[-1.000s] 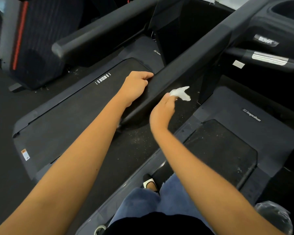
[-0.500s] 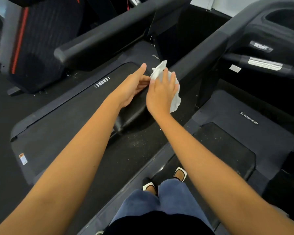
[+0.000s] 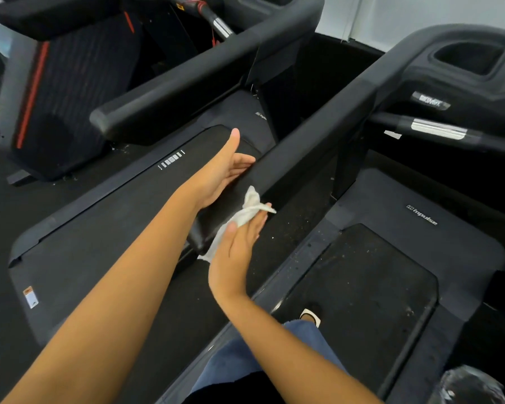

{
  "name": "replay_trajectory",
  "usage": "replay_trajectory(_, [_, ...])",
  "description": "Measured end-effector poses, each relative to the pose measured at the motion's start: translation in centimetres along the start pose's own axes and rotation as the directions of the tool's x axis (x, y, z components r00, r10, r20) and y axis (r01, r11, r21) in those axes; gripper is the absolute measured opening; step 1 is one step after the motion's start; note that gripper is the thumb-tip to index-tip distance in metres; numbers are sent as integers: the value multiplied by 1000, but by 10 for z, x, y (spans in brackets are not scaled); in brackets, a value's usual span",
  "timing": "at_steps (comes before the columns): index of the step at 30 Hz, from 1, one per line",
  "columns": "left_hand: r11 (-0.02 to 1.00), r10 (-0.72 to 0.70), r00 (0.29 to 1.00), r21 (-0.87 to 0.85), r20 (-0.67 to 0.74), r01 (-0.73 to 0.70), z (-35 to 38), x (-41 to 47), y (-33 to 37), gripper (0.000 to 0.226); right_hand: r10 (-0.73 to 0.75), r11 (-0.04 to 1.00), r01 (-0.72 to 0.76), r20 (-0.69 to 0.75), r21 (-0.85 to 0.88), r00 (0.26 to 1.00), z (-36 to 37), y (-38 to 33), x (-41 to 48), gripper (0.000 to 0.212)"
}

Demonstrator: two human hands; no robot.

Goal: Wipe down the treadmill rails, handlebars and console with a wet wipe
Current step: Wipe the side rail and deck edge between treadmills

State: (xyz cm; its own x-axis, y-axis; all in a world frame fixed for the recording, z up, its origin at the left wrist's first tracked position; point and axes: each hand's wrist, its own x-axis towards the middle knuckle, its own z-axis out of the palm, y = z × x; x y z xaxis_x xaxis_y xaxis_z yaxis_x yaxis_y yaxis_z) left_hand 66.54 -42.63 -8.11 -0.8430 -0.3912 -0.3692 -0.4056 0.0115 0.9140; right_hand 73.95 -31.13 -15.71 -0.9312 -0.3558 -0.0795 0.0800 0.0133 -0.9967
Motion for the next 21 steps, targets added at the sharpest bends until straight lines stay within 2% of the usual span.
replay_trajectory(2, [1000,12,1000,12,6,-12,-1,0,-1,81,185,967,-166,-85,196,979,-3,-1,25,58])
replay_trajectory(5, [999,29,1000,32,-3,-29,0,-1,-1,78,398,854,-307,-147,421,906,-12,-6,57,56])
replay_trajectory(7, [996,25,1000,83,-16,-23,4,-2,1,73,577,683,-462,-28,566,817,-18,-9,74,56])
replay_trajectory(9, [987,28,999,162,-47,-20,10,-3,1,58,706,435,-601,160,671,690,-20,-9,83,61])
replay_trajectory(10, [977,44,997,210,-69,-29,14,-2,0,49,745,386,-640,184,664,641,-21,-8,84,64])
replay_trajectory(11, [967,66,993,251,-100,-40,18,-1,-1,38,751,418,-651,162,634,640,-18,-14,76,62])
replay_trajectory(12, [954,89,987,296,-135,-45,21,0,-2,26,743,493,-639,96,591,662,-12,-19,63,55])
replay_trajectory(13, [941,105,982,336,-158,-47,25,0,-2,23,740,542,-636,48,549,671,-7,-22,47,48])
replay_trajectory(14, [929,122,977,365,-176,-50,28,-1,-1,31,756,538,-646,29,541,654,-2,-24,36,44])
replay_trajectory(16, [917,131,972,396,-195,-44,31,-3,0,42,792,438,-658,84,612,605,1,-23,28,41])
replay_trajectory(18, [917,131,971,396,-199,-42,30,-3,-2,45,809,408,-705,127,580,574,-1,-18,42,43])
replay_trajectory(19, [922,121,972,385,-200,-36,30,-4,-3,45,803,405,-699,136,589,581,-6,-19,54,45])
replay_trajectory(21, [927,124,970,373,-211,-37,29,-6,-5,44,717,521,-629,103,577,689,-15,-12,82,41])
